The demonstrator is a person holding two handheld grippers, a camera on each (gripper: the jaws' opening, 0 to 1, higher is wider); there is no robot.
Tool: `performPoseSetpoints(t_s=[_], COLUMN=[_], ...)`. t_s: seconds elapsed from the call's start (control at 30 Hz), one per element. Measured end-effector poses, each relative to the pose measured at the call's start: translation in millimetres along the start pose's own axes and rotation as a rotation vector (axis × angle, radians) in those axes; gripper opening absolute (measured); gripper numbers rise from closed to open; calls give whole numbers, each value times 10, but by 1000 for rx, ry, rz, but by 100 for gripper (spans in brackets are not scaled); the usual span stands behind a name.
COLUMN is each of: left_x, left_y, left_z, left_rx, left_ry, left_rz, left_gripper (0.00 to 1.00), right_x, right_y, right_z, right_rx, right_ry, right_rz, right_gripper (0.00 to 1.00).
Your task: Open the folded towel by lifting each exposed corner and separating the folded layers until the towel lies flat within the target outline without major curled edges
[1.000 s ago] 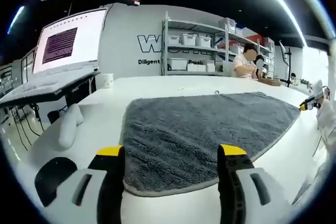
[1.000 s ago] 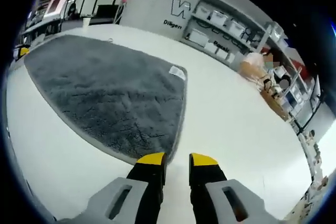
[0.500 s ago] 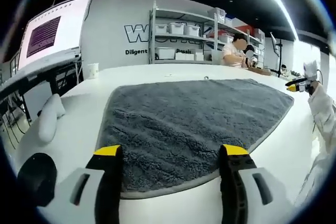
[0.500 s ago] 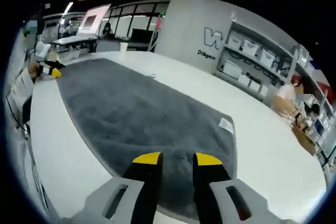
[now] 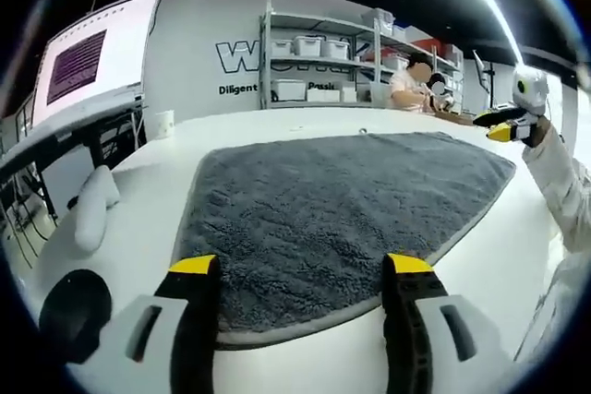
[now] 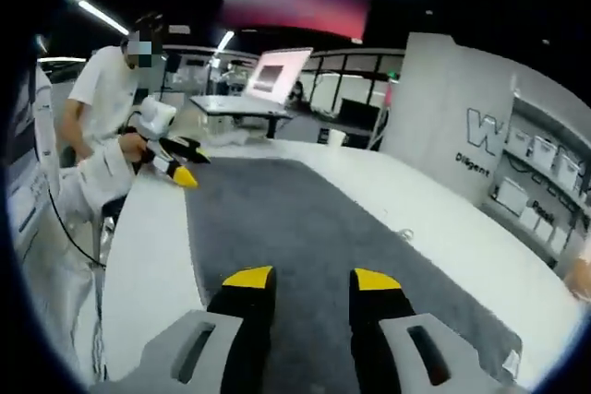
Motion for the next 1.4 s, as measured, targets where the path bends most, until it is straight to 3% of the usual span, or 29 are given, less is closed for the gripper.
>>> performPoseSetpoints(t_s=[0.1,0.27,0.4,0.5,0.87,0.93,1.4], left_x=[4,22,34,53,72,71,66], left_y=[2,8,13,20,24,24,17], left_z=[-3,-1,-7,-15,-36,-35,-37], left_rx=[1,4,3,4,7,8,5], left_ry=[2,0,0,0,-4,-5,-6], left_rz=[9,8,3,0,-3,-3,-19], left_gripper=[71,71,71,70,70,70,70], right_x=[-274,-724,-1069,-1248,-1328,-1319,-1246], right_y=[-197,-388,-344,-259,65,68,88], right_z=[-134,-413,-613,-697,-835,-838,-906], right_rx=[-4,26,33,1,37,-11,32], right_ry=[-94,-252,-362,-399,-463,-470,-512], right_rz=[51,75,40,17,-82,-73,-47], right_gripper=[27,27,30,29,29,29,37])
Point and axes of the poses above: the point that each gripper's makers call its tool centre point, and the gripper's own axes: x roughly backward along the fingers, z roughly to its right, y roughly out of its underside, the point moved 4 cm from there along x, roughly backward along the fingers, and after that the axes turned 6 degrees about x, right-handed, at the moved point
